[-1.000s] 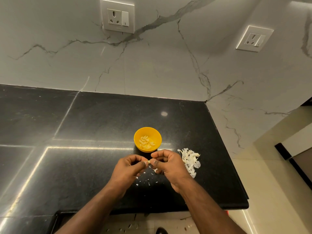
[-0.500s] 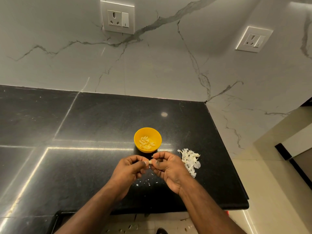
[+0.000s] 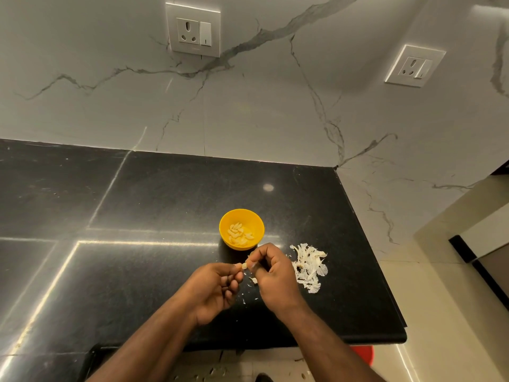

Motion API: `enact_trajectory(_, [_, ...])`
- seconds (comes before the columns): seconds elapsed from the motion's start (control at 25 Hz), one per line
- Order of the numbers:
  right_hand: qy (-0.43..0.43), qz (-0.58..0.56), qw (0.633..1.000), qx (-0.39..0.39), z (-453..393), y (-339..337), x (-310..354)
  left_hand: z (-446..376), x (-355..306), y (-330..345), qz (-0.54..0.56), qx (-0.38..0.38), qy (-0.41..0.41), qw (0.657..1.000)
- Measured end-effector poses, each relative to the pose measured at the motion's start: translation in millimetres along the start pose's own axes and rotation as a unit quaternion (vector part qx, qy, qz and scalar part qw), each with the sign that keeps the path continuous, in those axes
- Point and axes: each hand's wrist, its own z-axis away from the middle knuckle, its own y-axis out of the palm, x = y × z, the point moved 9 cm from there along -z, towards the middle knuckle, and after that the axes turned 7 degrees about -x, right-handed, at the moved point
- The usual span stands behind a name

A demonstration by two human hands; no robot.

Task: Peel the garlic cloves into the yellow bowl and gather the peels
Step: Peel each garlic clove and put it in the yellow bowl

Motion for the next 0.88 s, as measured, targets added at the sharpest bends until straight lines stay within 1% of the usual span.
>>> enact_trajectory(0.08, [0.056, -0.065, 0.996, 0.008, -2.3, 3.2, -8.2, 0.2, 0.4, -0.6, -0.002, 0.008, -0.007, 1.0])
enact_trajectory(0.12, [0.06, -0.075, 0.995, 0.01, -3.1, 3.0, -8.9, 0.6, 0.6, -0.3, -0.007, 0.012, -0.01, 1.0])
enact_trajectory(0.16, [0.045, -0.062, 0.997, 0.011, -4.0, 1.3, -7.1, 0.7, 0.9, -0.3, -0.013, 0.013, -0.013, 1.0])
enact_trajectory(0.28, [-0.065, 0.056, 0.996, 0.024, -0.9, 0.5, 5.6, 1.8, -2.5, -1.9, -0.054, -0.019, 0.004, 0.998])
enact_trajectory(0.36, [-0.159, 0.127, 0.979, 0.017, 4.7, 1.1, 17.7, 2.9, -4.8, -1.8, -0.084, -0.048, 0.021, 0.995])
enact_trajectory(0.44, [-0.255, 0.176, 0.951, 0.015, 11.7, 4.7, 28.8, 4.2, -5.6, -1.6, -0.104, -0.063, 0.025, 0.992])
enact_trajectory(0.48, [-0.282, 0.192, 0.94, 0.015, 14.1, 6.0, 30.7, 4.3, -5.8, -2.0, -0.111, -0.068, 0.024, 0.991])
enact_trajectory(0.52, [-0.28, 0.193, 0.941, 0.012, 14.1, 6.4, 28.7, 4.1, -6.4, -2.4, -0.113, -0.071, 0.028, 0.991])
enact_trajectory(0.56, [-0.238, 0.173, 0.956, 0.006, 10.2, 5.1, 22.4, 3.6, -8.2, -2.9, -0.111, -0.072, 0.039, 0.99])
enact_trajectory(0.6, [-0.155, 0.124, 0.98, 0.0, 4.3, 2.9, 12.5, 3.1, -11.4, -2.5, -0.107, -0.069, 0.059, 0.99])
enact_trajectory(0.64, [-0.05, 0.057, 0.997, 0.001, -0.7, 3.3, -1.4, 2.9, -15.5, -1.8, -0.105, -0.063, 0.086, 0.989])
enact_trajectory(0.68, [0.045, -0.022, 0.999, 0.004, -2.9, 5.9, -14.8, 3.2, -19.1, -0.5, -0.107, -0.055, 0.114, 0.986])
enact_trajectory(0.72, [0.116, -0.093, 0.989, 0.007, -3.2, 9.2, -25.7, 4.1, -21.2, 0.8, -0.112, -0.048, 0.136, 0.983])
enact_trajectory(0.76, [0.166, -0.149, 0.975, 0.011, -2.9, 12.5, -31.8, 4.9, -22.4, 1.6, -0.113, -0.043, 0.149, 0.981])
enact_trajectory(0.8, [0.19, -0.189, 0.963, 0.013, -3.0, 14.9, -32.9, 5.0, -22.0, 1.7, -0.108, -0.041, 0.149, 0.982])
enact_trajectory(0.84, [0.191, -0.205, 0.96, 0.014, -3.4, 15.0, -30.6, 5.4, -20.0, 1.8, -0.099, -0.041, 0.135, 0.985])
enact_trajectory(0.88, [0.178, -0.197, 0.964, 0.011, -4.0, 13.3, -27.2, 6.0, -17.2, 2.3, -0.089, -0.039, 0.116, 0.988])
